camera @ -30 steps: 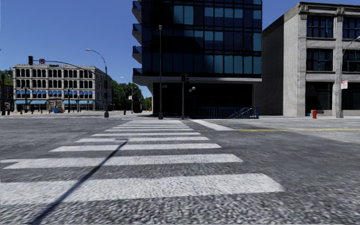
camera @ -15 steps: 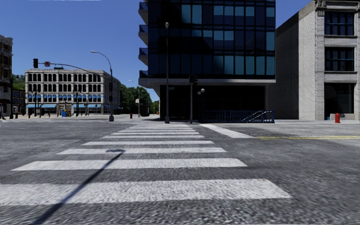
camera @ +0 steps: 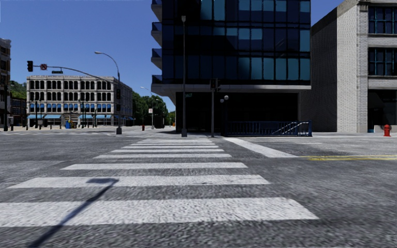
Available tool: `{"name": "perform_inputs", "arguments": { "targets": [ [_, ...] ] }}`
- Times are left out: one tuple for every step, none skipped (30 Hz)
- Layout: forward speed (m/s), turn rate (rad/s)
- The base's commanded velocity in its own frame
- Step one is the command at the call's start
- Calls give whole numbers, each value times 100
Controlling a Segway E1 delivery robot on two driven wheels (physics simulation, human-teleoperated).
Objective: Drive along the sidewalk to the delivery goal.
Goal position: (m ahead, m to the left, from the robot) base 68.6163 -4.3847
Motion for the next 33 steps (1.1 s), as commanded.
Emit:
{"name": "perform_inputs", "arguments": {
  "targets": [
    [200,0],
    [200,0],
    [200,0],
    [200,0],
    [200,0],
    [200,0],
    [200,0],
    [200,0],
    [200,0],
    [200,0],
    [200,0],
    [200,0],
    [200,0],
    [200,0],
    [200,0],
    [200,0],
    [200,0],
    [200,0],
    [200,0],
    [200,0],
    [200,0],
    [200,0],
    [200,0],
    [200,0],
    [200,0],
    [200,0],
    [200,0],
    [200,0],
    [200,0],
    [200,0],
    [200,0],
    [200,0],
    [200,0]
  ]
}}
